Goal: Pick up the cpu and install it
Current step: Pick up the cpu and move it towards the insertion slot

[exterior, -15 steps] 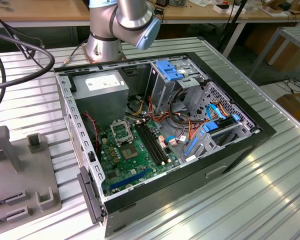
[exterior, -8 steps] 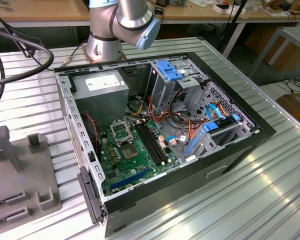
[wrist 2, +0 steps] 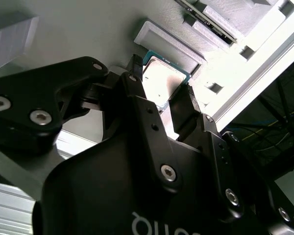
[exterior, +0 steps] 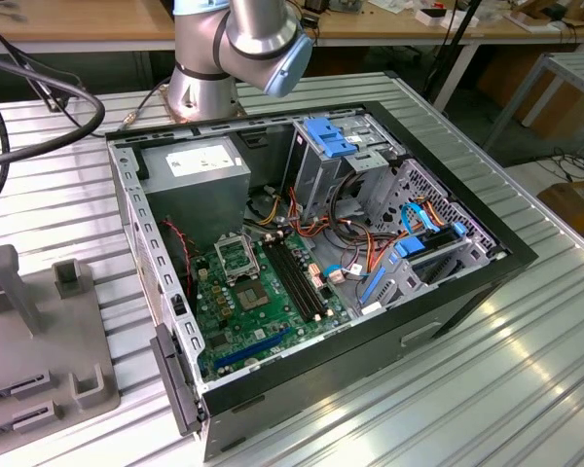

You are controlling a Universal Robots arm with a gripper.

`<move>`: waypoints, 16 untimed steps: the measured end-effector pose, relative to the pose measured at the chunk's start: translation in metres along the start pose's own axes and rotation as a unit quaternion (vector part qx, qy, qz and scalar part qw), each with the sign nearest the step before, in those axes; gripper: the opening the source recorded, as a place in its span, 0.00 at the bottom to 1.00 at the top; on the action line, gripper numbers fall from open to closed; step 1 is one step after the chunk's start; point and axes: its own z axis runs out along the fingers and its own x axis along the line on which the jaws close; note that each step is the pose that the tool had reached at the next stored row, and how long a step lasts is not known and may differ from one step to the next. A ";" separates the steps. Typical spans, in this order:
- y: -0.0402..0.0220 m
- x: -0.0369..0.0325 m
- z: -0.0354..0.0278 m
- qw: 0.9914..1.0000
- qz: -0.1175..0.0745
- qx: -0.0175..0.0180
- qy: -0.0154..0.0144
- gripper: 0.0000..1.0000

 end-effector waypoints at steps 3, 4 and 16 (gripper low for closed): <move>-0.0002 0.0001 -0.0043 1.000 0.000 0.000 0.000 0.47; -0.0003 0.0001 -0.0061 1.000 0.000 0.000 0.000 0.47; -0.0005 0.0001 -0.0095 1.000 0.000 -0.001 0.000 0.47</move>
